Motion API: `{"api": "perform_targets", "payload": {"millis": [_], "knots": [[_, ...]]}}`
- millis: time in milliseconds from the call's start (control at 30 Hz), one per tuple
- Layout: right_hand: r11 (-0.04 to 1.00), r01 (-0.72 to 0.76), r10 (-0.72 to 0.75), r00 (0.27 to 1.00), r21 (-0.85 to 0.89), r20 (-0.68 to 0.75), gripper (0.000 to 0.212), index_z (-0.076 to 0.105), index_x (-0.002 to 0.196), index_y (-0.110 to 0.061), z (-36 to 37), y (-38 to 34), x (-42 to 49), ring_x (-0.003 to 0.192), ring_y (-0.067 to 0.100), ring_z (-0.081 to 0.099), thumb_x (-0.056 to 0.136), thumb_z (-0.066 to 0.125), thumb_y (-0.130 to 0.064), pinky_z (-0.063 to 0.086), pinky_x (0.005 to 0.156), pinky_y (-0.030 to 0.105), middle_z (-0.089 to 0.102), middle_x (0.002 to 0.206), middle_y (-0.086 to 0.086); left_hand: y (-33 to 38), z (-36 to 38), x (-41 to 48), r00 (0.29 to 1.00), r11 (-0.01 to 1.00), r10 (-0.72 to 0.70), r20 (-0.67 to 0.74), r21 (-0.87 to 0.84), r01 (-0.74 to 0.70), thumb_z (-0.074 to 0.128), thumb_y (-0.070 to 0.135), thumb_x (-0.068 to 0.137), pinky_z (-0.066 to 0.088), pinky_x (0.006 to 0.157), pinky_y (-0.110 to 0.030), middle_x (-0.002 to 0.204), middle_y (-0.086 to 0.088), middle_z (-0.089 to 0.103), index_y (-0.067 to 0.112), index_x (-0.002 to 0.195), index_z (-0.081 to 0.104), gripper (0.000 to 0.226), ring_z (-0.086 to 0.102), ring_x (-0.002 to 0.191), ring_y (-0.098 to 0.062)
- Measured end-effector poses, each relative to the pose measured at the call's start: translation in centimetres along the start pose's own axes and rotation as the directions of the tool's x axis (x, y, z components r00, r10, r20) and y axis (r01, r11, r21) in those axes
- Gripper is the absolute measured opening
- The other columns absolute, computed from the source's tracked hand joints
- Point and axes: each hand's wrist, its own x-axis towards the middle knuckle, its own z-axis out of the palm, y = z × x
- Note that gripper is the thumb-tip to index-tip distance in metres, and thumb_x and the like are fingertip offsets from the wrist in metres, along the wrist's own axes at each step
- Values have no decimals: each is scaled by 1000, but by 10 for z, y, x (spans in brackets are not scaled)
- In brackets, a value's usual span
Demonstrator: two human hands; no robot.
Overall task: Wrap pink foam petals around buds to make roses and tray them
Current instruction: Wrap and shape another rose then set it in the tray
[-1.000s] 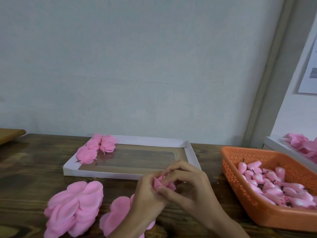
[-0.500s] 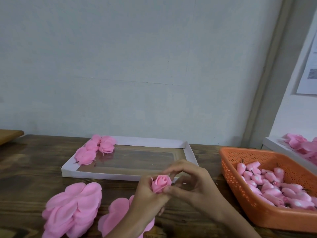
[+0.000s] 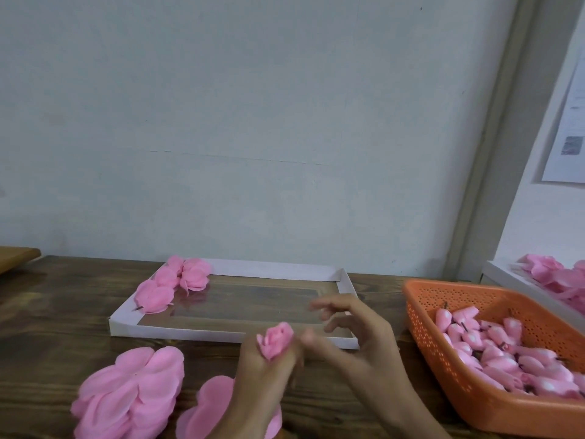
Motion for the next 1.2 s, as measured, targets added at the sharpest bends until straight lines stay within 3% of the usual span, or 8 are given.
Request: {"api": "perform_targets", "payload": {"millis": [133, 267, 433, 633, 767, 867, 1000, 1200], "knots": [[948, -269, 268, 963, 168, 24, 10, 73, 95, -29, 15, 7, -4, 82, 13, 70, 95, 77, -21, 56, 69, 31, 75, 91, 0, 12, -4, 5, 1000, 977, -15, -12, -213, 12, 86, 49, 66, 52, 82, -45, 83, -13, 76, 19, 52, 64, 40, 73, 82, -24], [901, -339, 285, 933, 271, 219, 29, 75, 119, -28, 41, 5, -17, 101, 23, 76, 97, 73, -10, 63, 87, 41, 79, 110, 4, 18, 4, -2, 996, 942, -30, 80, -331, 55, 82, 42, 56, 58, 71, -39, 97, -1, 80, 4, 88, 72, 51, 76, 85, -22], [911, -294, 257, 953, 289, 159, 43, 73, 124, -36, 50, 2, -23, 105, 22, 75, 93, 75, -7, 57, 95, 34, 80, 111, 3, 25, 10, -13, 990, 952, 14, 137, -304, 28, 73, 48, 54, 60, 67, -23, 107, -2, 81, -3, 110, 71, 76, 78, 91, -15], [885, -275, 260, 961, 375, 92, 43, 75, 120, -32, 54, -2, -25, 102, 28, 75, 89, 72, -2, 60, 87, 38, 80, 105, 10, 30, 4, -16, 974, 957, -11, 226, -281, 75, 82, 45, 66, 61, 75, -30, 117, -10, 78, 13, 102, 80, 48, 76, 105, -27], [798, -348, 336, 935, 493, 115, 28, 79, 110, -19, 54, -6, -24, 91, 25, 75, 83, 75, -27, 60, 79, 32, 79, 96, 11, 35, -1, -14, 960, 963, 0, 281, -257, 75, 84, 32, 68, 55, 85, -42, 116, -21, 75, 6, 85, 77, 31, 72, 107, -36], [667, -485, 444, 868, 566, 221, 39, 79, 115, -16, 57, -5, -23, 100, 27, 75, 84, 74, -39, 59, 84, 35, 79, 105, 13, 40, -5, -13, 948, 974, 12, 317, -220, 61, 85, 31, 70, 53, 78, -38, 113, -24, 74, -3, 90, 74, 41, 74, 104, -36], [493, -642, 587, 744, 587, 320, 36, 76, 111, -12, 71, 1, -19, 75, 17, 66, 86, 77, -38, 50, 60, 27, 69, 87, 8, 43, -8, -12, 948, 985, 34, 317, -169, 21, 86, 39, 71, 44, 59, -24, 106, -24, 77, -16, 95, 63, 64, 72, 71, -25], [370, -620, 542, 749, 692, 382, 44, 75, 126, -14, 68, -4, -23, 83, 20, 71, 83, 84, -23, 54, 62, 30, 74, 103, 15, 34, -4, -6, 975, 973, 55, 216, -231, -4, 87, 35, 71, 62, 75, -32, 97, -23, 77, 5, 72, 69, 35, 76, 103, -34]]}}
